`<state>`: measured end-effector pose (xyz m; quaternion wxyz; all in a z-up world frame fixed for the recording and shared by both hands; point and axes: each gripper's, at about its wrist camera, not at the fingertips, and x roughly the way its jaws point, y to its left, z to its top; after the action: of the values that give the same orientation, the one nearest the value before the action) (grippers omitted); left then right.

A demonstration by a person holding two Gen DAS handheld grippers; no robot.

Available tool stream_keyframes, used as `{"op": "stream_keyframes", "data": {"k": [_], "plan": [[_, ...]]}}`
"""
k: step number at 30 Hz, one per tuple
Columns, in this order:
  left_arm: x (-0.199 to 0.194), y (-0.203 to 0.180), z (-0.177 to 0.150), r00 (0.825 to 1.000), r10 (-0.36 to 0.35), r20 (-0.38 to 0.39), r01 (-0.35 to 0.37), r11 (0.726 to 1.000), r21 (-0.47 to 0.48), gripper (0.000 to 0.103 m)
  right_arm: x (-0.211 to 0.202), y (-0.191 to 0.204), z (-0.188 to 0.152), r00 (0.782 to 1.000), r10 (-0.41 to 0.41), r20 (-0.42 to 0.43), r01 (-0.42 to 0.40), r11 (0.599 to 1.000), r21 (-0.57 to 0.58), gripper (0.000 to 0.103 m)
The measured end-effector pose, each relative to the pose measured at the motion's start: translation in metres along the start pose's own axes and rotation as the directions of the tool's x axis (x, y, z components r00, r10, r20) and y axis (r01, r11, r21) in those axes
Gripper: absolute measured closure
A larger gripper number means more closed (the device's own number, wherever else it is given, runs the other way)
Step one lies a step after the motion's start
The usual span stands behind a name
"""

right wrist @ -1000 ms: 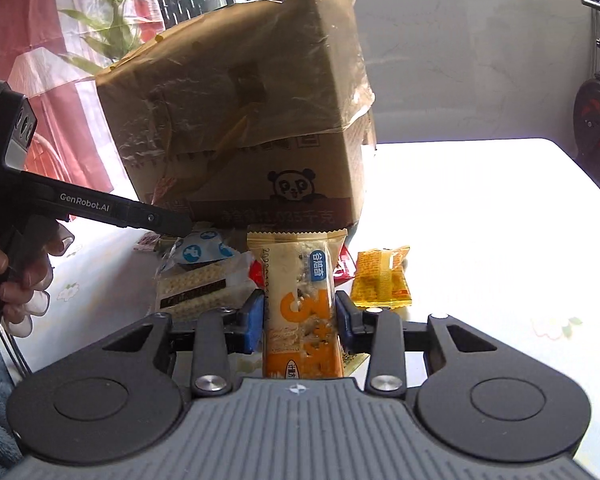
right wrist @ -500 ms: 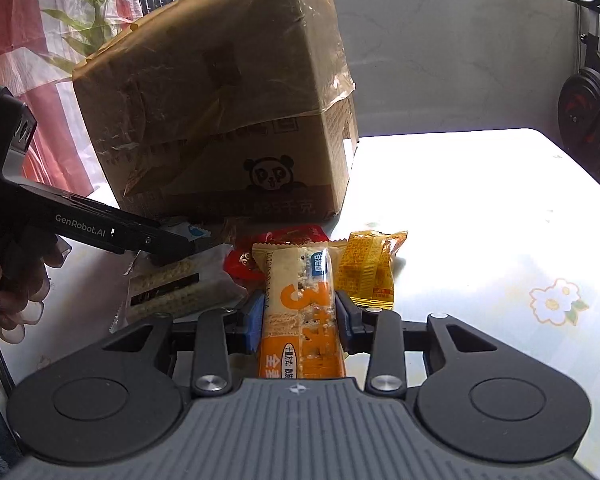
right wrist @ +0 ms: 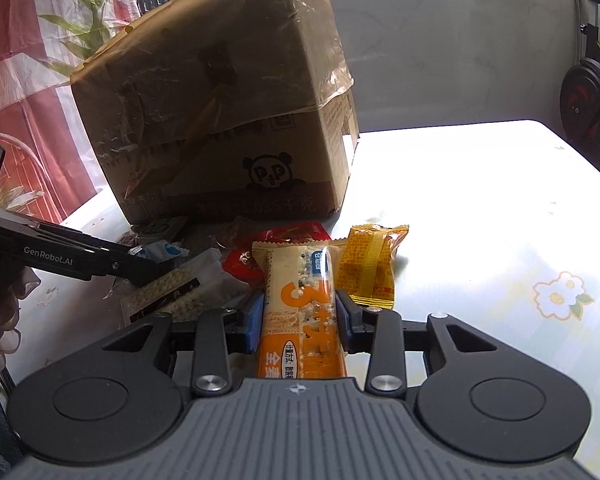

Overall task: Organize snacks
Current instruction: 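Carry the blue-white packet and orange bar over the box with both tools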

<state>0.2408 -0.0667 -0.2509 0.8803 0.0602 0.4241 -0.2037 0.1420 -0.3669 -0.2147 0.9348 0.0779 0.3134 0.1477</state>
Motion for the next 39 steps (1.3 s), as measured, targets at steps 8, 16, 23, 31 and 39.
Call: {"op": "stream_keyframes", "data": {"k": [8, 16, 23, 31, 39], "plan": [[-0.017, 0.010, -0.015, 0.998, 0.058, -0.001, -0.058, 0.994, -0.089, 0.049, 0.000, 0.002, 0.000, 1.000, -0.004, 0.001, 0.004, 1.000, -0.004, 0.065], [-0.005, 0.001, -0.014, 0.998, 0.062, 0.010, -0.062, 0.998, -0.013, 0.045, 0.000, 0.001, 0.000, 1.000, -0.001, 0.001, 0.001, 1.000, -0.001, 0.065], [-0.003, 0.001, -0.022, 0.998, 0.058, 0.020, -0.058, 0.998, -0.020, 0.054, 0.000, 0.000, 0.000, 1.000, 0.005, 0.001, -0.005, 1.000, 0.010, 0.065], [-0.025, 0.008, -0.015, 0.995, 0.052, 0.086, -0.046, 0.997, -0.066, 0.054, -0.003, 0.000, 0.000, 1.000, 0.003, 0.004, -0.003, 1.000, 0.011, 0.065], [-0.077, 0.025, 0.010, 0.967, 0.047, 0.251, -0.026, 0.996, -0.087, 0.054, -0.032, 0.018, 0.018, 0.996, 0.006, 0.086, -0.004, 0.999, -0.032, 0.065]]}}
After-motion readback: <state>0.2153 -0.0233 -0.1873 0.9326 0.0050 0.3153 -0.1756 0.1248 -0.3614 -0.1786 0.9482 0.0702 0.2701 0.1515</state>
